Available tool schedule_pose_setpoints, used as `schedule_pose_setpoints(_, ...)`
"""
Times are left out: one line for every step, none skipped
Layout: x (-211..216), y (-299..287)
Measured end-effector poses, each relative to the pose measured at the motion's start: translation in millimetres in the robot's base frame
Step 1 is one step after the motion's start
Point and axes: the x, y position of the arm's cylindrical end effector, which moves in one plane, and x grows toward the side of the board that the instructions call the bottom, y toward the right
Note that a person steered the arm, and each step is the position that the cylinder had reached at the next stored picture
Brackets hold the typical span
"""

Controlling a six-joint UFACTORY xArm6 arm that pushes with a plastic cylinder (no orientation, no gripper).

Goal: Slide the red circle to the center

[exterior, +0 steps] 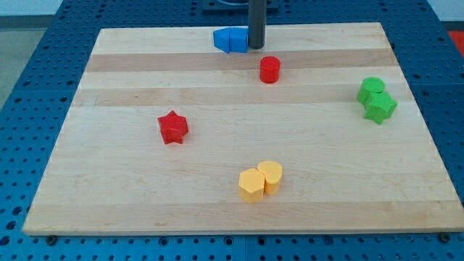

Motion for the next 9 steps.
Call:
schedule_pose_setpoints(21, 12)
schedule_pose_setpoints(39, 20)
schedule_pose_setpoints(40, 28)
schedule_pose_setpoints(58, 28)
schedule_pose_setpoints(78, 30)
schedule_pose_setpoints(88, 35)
schedule_pose_setpoints(105, 35)
schedule_pose_setpoints(123, 35)
schedule_pose_setpoints(139, 35)
